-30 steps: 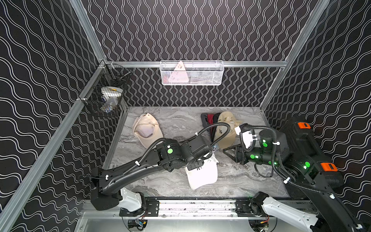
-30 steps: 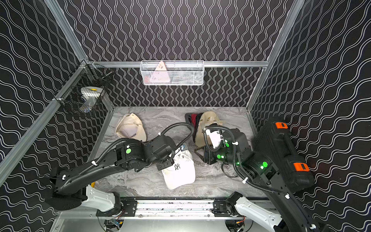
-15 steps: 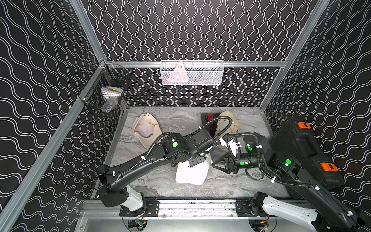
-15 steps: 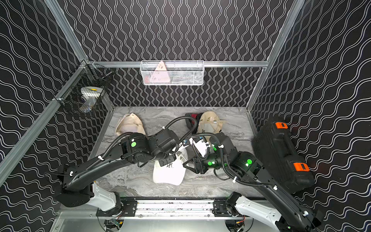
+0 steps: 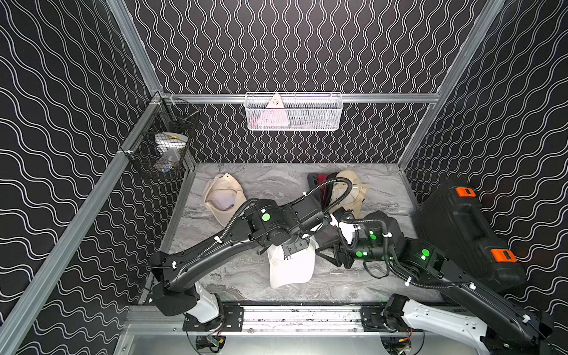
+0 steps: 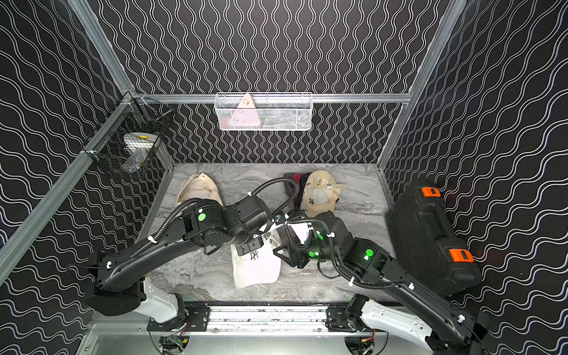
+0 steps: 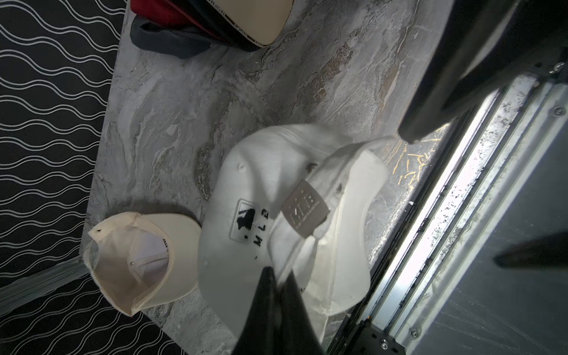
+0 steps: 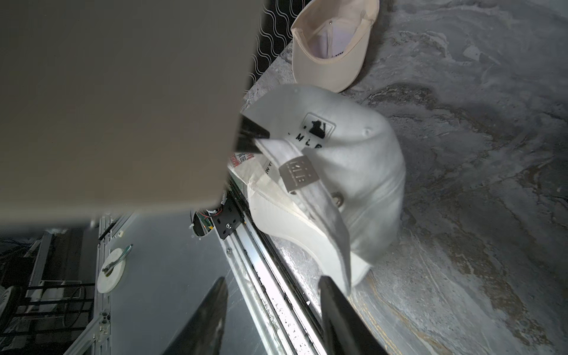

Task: Open the adjustable buckle of the baseball cap
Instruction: Pull the adjustable strap on the baseball cap.

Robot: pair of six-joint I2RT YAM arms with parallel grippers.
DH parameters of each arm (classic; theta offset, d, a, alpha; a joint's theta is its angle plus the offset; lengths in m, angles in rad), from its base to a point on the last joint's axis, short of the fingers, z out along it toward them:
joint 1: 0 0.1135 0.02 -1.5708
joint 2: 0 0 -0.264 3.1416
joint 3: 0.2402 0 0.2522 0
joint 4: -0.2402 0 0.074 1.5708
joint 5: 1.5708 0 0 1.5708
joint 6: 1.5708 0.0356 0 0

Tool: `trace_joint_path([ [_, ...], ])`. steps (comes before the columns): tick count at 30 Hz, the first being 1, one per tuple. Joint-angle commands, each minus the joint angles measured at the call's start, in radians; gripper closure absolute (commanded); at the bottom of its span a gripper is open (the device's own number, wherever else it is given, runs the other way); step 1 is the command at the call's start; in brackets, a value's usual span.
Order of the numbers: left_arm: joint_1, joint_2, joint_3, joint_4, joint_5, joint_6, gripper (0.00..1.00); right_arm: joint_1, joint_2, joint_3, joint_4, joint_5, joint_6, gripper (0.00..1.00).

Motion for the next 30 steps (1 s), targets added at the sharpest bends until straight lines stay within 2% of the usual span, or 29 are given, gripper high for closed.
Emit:
trace_joint_path([
  [1,0.025,0.003,0.007,0.126,0.031,-0.008,1.00,0.009,-0.054,-0.007,0.016,0.039,-0.061,0.49],
  [4,0.040,0.007,0.002,0.130,0.050,-0.005,1.00,0.008,-0.093,0.025,-0.054,0.134,-0.075,0.49],
  [7,0.056,0.022,0.015,0.126,0.071,0.000,1.00,0.009,-0.128,0.032,-0.079,0.166,-0.079,0.48],
  [16,0.071,0.102,0.135,0.050,0.088,0.004,1.00,0.013,-0.114,-0.029,-0.008,-0.009,-0.147,0.47],
  [24,0.072,0.129,0.179,0.016,0.103,-0.009,1.00,0.018,-0.082,-0.051,0.079,0.077,-0.218,0.47],
  [28,0.072,0.145,0.219,-0.007,0.103,-0.016,1.00,0.023,-0.033,-0.059,0.127,0.053,-0.221,0.47],
  [30,0.071,0.150,0.230,-0.014,0.104,-0.018,1.00,0.031,-0.016,-0.061,0.142,0.083,-0.223,0.47],
])
